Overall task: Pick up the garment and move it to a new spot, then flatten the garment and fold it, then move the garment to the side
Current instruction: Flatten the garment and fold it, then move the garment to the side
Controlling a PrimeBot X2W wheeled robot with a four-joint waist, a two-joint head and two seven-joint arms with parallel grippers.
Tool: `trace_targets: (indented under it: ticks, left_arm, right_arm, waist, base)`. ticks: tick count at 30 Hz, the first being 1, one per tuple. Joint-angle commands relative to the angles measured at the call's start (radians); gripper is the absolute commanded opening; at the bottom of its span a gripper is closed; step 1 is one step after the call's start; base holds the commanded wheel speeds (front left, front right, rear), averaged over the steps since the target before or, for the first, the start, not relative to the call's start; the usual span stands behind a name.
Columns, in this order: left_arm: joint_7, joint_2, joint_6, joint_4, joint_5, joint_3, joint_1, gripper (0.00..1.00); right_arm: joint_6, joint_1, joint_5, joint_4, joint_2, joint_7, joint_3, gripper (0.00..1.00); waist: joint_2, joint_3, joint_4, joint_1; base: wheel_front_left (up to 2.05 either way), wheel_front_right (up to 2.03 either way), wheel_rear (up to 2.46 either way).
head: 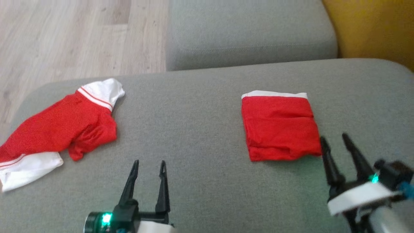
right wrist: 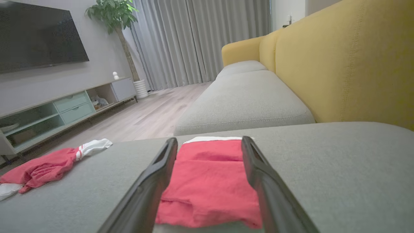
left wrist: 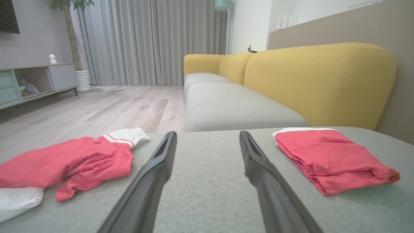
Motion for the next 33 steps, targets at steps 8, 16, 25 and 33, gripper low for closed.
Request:
trace_targets:
  ticks: [8, 16, 25, 33]
  left_arm:
    - [-0.005, -0.005, 0.034, -0.040, 0.022, 0.106, 0.054, 1.00]
    - [-0.005, -0.006, 0.025, -0.042, 0.039, 0.140, 0.088, 1.00]
    - [-0.005, -0.007, 0.024, -0.048, 0.045, 0.156, 0.096, 1.00]
    - [-0.005, -0.007, 0.023, -0.046, 0.045, 0.152, 0.095, 1.00]
  right_arm:
    - [-0.001, 0.142, -0.131, -0.085, 0.073, -0.013, -0.038, 1.00]
    - [-0.001, 0.154, -0.178, -0.081, 0.104, -0.013, -0.060, 1.00]
    - [-0.001, 0.155, -0.198, -0.084, 0.116, -0.013, -0.067, 1.00]
    - [-0.001, 0.154, -0.211, -0.086, 0.118, -0.013, -0.074, 1.00]
  waist:
    - [-0.0001, -0.039, 0.008, 0.0002]
    - [-0.0001, -0.048, 0.010, 0.0002]
    - [-0.0001, -0.050, 0.009, 0.0002]
    - [-0.0001, -0.043, 0.011, 0.0002]
  base:
    - [0.00, 0.00, 0.00]
    - [0.00, 0.00, 0.00]
    - [0.00, 0.00, 0.00]
    - [0.00, 0.00, 0.00]
